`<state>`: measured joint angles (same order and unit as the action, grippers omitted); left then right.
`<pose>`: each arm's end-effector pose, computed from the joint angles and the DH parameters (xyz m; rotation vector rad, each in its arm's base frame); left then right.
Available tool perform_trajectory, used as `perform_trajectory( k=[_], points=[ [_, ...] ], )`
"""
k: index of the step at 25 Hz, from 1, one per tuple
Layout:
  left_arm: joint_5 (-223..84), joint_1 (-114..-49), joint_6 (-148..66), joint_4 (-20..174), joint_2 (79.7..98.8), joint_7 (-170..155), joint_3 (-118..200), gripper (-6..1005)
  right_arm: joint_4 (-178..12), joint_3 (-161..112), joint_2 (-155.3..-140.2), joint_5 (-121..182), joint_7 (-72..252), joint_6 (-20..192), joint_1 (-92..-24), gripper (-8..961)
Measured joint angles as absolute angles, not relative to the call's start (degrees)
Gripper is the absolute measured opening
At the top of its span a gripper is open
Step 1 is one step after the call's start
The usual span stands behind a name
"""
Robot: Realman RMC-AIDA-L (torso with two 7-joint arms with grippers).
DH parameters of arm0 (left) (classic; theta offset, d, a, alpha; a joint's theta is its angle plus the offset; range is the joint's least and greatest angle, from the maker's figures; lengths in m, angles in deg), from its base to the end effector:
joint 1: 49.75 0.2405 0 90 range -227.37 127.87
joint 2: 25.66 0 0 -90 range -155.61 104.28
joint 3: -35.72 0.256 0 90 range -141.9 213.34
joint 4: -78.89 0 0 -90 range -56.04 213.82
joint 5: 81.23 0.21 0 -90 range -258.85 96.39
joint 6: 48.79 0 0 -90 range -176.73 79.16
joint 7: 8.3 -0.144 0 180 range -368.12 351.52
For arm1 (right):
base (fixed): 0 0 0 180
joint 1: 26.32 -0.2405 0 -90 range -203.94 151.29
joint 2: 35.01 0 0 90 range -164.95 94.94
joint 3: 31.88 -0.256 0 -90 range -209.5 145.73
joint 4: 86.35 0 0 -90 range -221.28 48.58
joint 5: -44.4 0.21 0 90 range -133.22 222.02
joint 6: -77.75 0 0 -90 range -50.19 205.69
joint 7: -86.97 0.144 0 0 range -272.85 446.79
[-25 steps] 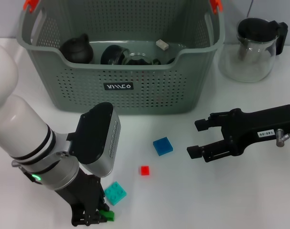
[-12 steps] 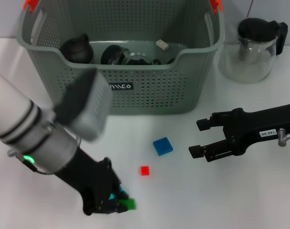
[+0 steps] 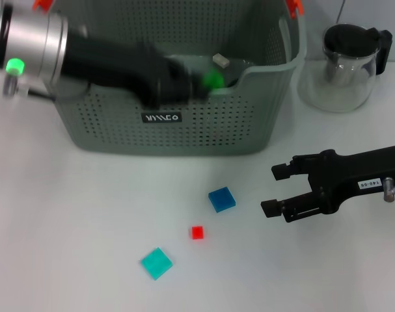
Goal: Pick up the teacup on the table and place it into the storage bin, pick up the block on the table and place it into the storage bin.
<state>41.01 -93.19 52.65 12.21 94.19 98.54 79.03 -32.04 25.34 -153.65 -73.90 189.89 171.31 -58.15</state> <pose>-0.1321 0.3740 0.0582 -2.9232 -0.3900 -0.4701 0.2126 0.3349 0.0004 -2.9895 0.7053 0.3690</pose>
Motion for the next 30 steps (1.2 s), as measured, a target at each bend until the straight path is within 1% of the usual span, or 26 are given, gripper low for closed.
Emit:
perform_trajectory(
  k=[2,5,7,11,14,17,20,23,24,27,30],
  points=[
    [41.86,-95.11,44.82,13.99,92.9,100.93,80.32,207,-32.07,25.33,-153.65,-73.9,189.89,171.41,-58.14,945],
    [42.91,-97.82,33.65,16.89,91.88,104.24,82.23,218,-32.18,25.33,-153.66,-73.92,189.89,171.53,-58.19,945],
    [43.43,-98.93,26.71,17.9,91.96,105.76,83.8,226,-32.27,25.41,-153.65,-73.96,189.89,171.56,-58.36,944],
    [44.48,-99.37,14.26,18.39,93.23,107.84,88.29,242,-32.43,25.72,-153.66,-73.99,189.89,171.6,-58.6,944],
    [45.62,-99.44,11.77,18.05,93.53,108.96,89.81,253,-32.34,25.75,-153.66,-74.0,189.89,171.67,-58.61,944],
    [45.84,-99.19,14.53,16.37,93.31,109.54,89.79,265,-32.2,25.76,-153.66,-73.99,189.83,171.8,-58.38,945],
    [45.44,-97.9,24.87,11.59,92.71,109.67,89.24,368,-32.17,25.53,-153.63,-74.32,189.76,171.86,-58.19,945],
    [45.71,-96.0,41.98,4.01,92.39,108.66,90.33,471,-32.17,25.32,-153.57,-75.06,189.99,171.91,-58.18,945],
    [45.87,-95.36,48.12,1.16,92.41,108.35,90.83,520,-32.16,25.3,-153.57,-75.16,190.15,171.87,-58.17,945],
    [46.53,-92.9,59.54,-6.25,93.25,109.55,91.34,667,-32.15,25.25,-153.51,-75.23,190.4,171.51,-58.12,944],
    [49.6,-89.66,63.5,-11.36,94.61,112.13,93.07,802,-32.33,24.92,-153.47,-75.23,190.41,171.32,-58.12,944]
  ],
)
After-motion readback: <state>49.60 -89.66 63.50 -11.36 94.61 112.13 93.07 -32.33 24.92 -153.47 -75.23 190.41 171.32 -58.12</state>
